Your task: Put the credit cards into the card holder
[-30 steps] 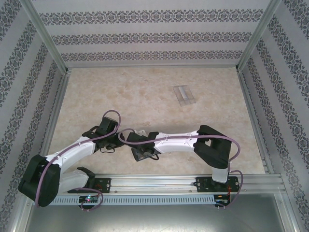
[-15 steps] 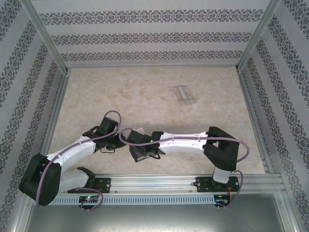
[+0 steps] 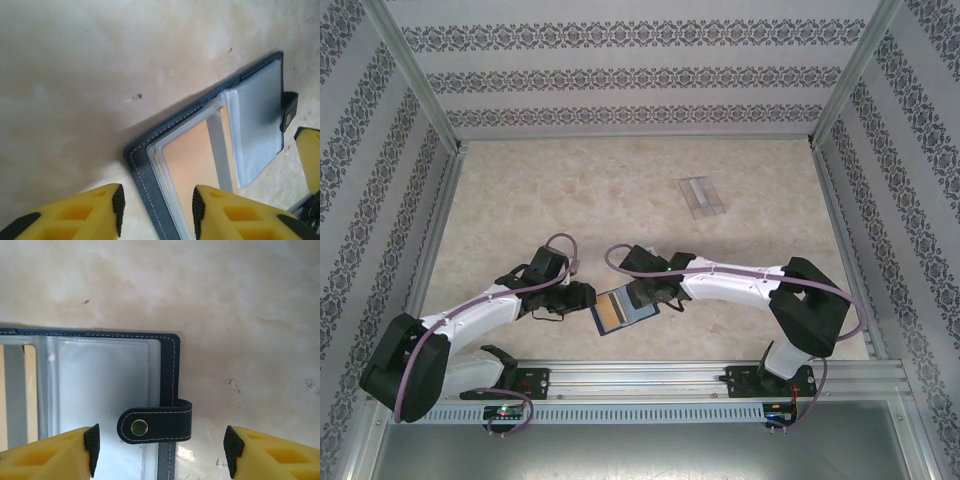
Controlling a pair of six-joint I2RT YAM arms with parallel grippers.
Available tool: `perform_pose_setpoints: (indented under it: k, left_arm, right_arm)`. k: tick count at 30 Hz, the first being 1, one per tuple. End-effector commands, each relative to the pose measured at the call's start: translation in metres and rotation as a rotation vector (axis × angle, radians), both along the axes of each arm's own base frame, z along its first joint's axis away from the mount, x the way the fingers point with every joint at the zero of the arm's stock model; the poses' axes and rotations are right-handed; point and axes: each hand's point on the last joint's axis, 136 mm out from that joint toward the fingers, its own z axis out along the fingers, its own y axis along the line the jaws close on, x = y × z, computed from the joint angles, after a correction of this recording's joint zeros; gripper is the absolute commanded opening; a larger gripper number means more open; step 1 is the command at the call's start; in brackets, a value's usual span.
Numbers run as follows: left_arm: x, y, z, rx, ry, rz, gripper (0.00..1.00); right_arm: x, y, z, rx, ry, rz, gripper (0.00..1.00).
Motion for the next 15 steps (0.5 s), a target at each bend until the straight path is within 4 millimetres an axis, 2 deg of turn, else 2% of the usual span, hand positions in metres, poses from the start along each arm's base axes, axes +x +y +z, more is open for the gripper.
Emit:
perform_pose_setpoints:
  k: [1, 7, 15]
  left_arm:
    - [-0.005, -0.006, -0.004, -0.006, 0.009, -0.036, 0.45]
    - [-0.005, -0.009, -0.007, 0.0, 0.015, -0.044, 0.46]
    - [-0.003, -0.005, -0.008, 0.043, 0.008, -0.049, 0.46]
  right_arm:
    - [-0.009, 0.001, -0.009, -0.032, 0.045, 0.062, 0.71]
    - [-0.003, -0.002, -0.017, -0.093, 0.042, 0.05, 0.71]
    - [0.007, -0.011, -0.021, -0.169, 0.0, 0.031, 0.65]
